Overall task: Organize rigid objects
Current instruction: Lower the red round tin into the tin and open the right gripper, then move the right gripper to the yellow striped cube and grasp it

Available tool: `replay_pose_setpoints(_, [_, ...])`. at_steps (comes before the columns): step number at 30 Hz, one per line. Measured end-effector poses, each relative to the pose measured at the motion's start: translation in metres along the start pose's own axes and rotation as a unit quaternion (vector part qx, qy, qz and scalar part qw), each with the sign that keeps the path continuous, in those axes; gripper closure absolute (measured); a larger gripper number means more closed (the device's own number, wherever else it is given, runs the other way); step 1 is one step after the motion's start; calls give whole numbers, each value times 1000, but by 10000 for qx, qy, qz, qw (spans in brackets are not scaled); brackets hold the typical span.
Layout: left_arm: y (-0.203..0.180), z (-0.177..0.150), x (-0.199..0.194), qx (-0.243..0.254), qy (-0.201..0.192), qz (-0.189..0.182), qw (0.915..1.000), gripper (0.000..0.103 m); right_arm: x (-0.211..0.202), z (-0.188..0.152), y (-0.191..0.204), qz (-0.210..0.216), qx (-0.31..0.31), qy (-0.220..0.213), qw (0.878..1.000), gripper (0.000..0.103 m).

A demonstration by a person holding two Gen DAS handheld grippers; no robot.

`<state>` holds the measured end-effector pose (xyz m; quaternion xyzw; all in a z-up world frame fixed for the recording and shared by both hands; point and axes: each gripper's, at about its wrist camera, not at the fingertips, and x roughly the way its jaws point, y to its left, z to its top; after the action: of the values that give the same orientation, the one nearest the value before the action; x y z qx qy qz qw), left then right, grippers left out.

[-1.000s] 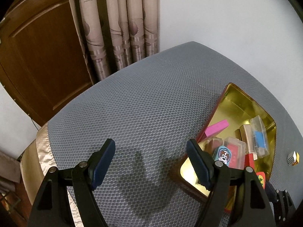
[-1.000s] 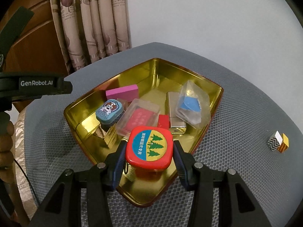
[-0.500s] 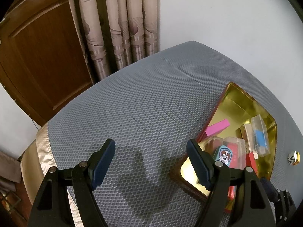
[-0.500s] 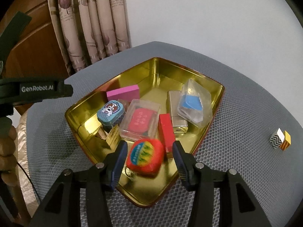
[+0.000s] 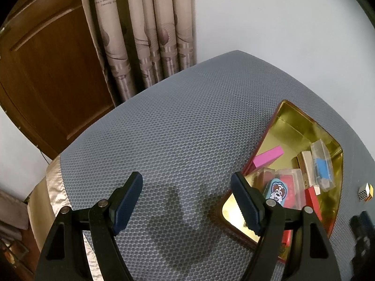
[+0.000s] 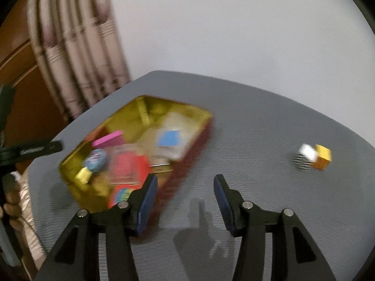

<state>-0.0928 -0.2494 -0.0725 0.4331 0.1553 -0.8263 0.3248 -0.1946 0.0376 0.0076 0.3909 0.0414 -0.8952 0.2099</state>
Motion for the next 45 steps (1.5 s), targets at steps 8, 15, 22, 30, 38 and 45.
replay_pose_setpoints(8, [-6, -3, -2, 155, -78, -4, 9998, 28, -3, -7, -112, -1046, 992, -66, 9895, 52])
replay_pose_setpoints(15, [-16, -5, -8, 366, -268, -58, 9990, 28, 17, -15, -169, -1398, 1585, 81, 9774, 52])
replay_pose_setpoints(22, [-21, -7, -13, 440, -458, -103, 9979, 28, 52, -9, -174, -1585, 1512, 190, 9755, 52])
replay_pose_setpoints(30, [-26, -8, -10, 565, -408, -181, 9974, 28, 85, 3, -171, -1725, 1363, 200, 9753, 52])
replay_pose_setpoints(38, [-33, -11, -11, 805, -455, -224, 9955, 28, 98, 3, -183, -1741, 1443, 267, 9737, 60])
replay_pose_setpoints(45, [-42, -16, -17, 1049, -625, -195, 9923, 28, 94, -7, -172, -1728, 1326, 262, 9756, 73])
